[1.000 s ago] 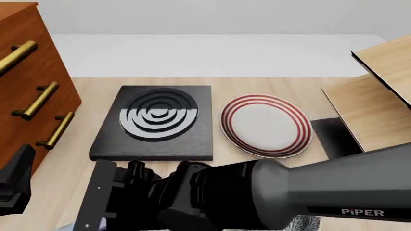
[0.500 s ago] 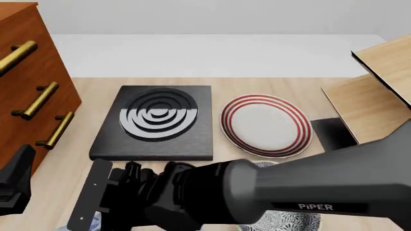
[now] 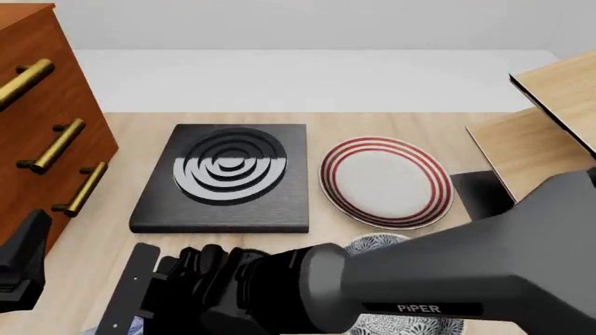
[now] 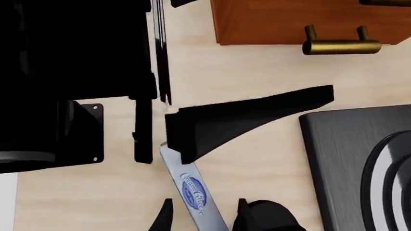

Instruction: Pick up the cream cheese and put it in the bowl.

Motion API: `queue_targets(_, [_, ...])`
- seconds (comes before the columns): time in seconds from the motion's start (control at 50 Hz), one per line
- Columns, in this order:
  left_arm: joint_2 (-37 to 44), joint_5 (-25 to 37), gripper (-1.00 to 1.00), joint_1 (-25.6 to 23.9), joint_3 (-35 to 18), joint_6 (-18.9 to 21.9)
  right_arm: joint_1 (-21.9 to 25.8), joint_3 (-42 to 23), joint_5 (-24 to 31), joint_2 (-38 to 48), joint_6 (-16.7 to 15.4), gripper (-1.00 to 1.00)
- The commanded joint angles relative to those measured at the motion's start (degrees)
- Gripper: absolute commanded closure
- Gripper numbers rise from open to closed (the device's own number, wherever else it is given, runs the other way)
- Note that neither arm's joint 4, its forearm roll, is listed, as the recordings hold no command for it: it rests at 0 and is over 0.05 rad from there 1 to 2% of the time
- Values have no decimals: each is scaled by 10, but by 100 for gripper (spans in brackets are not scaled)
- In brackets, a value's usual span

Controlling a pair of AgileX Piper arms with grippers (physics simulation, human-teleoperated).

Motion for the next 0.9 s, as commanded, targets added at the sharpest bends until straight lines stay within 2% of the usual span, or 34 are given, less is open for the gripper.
queue_targets(0.02, [-1, 0, -100, 0, 0, -1, 5, -6, -6, 18, 9, -100])
queue_targets(0.4, [0, 0, -100, 0, 0, 1, 16, -5, -20, 37, 29, -100])
queue_targets(0.66, [0, 0, -100, 0, 0, 1, 15, -7, -22, 47, 31, -100])
queue_targets(0.68, [0, 0, -100, 0, 0, 1, 15, -7, -22, 46, 31, 100])
queue_targets(0.9, [0, 0, -100, 0, 0, 1, 21, 3, -17, 28, 27, 100])
